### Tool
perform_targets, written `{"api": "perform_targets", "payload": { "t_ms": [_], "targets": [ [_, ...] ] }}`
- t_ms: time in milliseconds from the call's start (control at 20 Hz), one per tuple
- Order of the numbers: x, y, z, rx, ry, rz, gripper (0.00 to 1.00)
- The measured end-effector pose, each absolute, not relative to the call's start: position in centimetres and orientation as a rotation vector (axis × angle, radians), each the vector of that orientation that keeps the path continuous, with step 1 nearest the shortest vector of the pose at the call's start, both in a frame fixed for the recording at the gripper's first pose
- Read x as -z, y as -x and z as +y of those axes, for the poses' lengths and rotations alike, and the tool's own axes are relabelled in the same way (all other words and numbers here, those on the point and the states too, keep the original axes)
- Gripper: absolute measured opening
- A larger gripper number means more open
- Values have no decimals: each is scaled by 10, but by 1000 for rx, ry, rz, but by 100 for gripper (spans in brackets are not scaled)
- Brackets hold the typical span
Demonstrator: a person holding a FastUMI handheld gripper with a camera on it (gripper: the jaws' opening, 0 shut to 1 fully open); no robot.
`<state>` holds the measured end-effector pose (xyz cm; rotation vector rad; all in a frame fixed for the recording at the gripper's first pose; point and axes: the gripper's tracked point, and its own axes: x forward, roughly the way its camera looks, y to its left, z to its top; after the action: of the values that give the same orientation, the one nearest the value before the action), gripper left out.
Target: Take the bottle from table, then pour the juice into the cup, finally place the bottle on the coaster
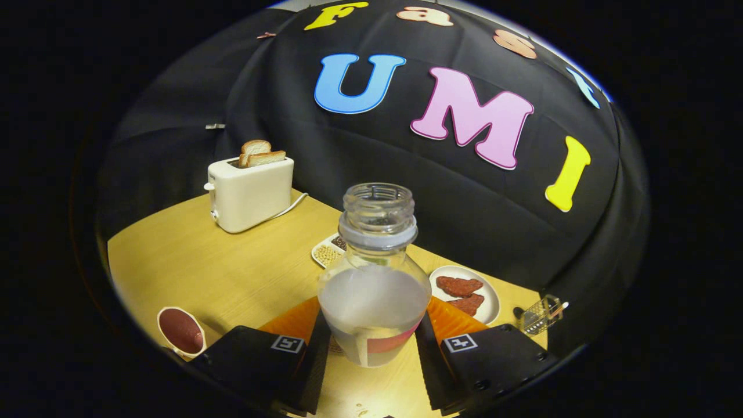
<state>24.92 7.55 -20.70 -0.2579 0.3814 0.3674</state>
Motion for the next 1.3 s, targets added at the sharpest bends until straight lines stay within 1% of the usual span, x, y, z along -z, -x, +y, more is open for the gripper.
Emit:
{"api": "perform_targets", "payload": {
  "t_ms": [200,650,850,1000,1300],
  "targets": [
    [227,-263,80,-376,117,415,72],
    [248,-295,86,-381,-28,389,72],
    [271,-289,86,-394,-35,417,72],
    [271,-282,87,-418,-30,398,72],
    [269,-281,95,-444,-25,409,76]
  ]
}}
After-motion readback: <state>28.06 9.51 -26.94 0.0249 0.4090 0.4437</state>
